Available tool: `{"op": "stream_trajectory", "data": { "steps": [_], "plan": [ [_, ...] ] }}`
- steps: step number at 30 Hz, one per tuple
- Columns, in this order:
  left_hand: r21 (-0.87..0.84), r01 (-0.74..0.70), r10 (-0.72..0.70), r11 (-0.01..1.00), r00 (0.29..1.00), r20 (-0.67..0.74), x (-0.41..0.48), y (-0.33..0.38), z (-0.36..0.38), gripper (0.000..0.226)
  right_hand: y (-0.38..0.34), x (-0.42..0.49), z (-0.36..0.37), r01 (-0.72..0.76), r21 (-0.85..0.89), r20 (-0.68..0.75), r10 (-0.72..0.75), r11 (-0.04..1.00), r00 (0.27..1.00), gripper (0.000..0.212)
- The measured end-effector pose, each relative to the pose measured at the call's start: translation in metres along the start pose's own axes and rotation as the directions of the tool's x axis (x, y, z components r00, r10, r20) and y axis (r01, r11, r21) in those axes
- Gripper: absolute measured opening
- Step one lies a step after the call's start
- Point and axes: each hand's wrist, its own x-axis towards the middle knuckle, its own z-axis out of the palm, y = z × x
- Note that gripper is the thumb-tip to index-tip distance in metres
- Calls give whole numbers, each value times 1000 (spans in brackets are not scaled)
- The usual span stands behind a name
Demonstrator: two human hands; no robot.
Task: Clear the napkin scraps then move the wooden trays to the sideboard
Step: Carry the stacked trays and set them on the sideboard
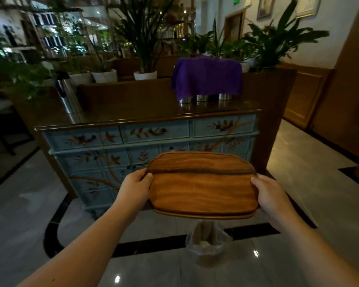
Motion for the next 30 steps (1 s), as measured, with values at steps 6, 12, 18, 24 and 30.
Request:
{"op": "stream_trajectory", "data": {
  "steps": [6, 12, 18, 24, 30],
  "plan": [
    [-20, 28, -30, 999, 991, -129, 113, -3, -2, 22, -8, 127, 61, 28, -9, 149, -26, 1000, 989, 35],
    [-54, 63, -76, 997, 958, -278, 207, 2, -17, 42, -30, 239, 122, 32, -54, 222, -20, 998, 975, 35],
    [-115, 54, -89, 992, 942, -324, 296, 6, -52, 25, -59, 325, 202, 89, -54, 273, -71, 995, 959, 34],
    [-110, 2, -43, 994, 927, -373, 394, 6, -105, 22, -80, 388, 291, 132, -18, 236, -124, 991, 964, 37],
    [-105, -5, -28, 995, 950, -312, 497, 4, -165, 14, -95, 440, 375, 138, -149, 238, -100, 979, 966, 33]
  ]
}}
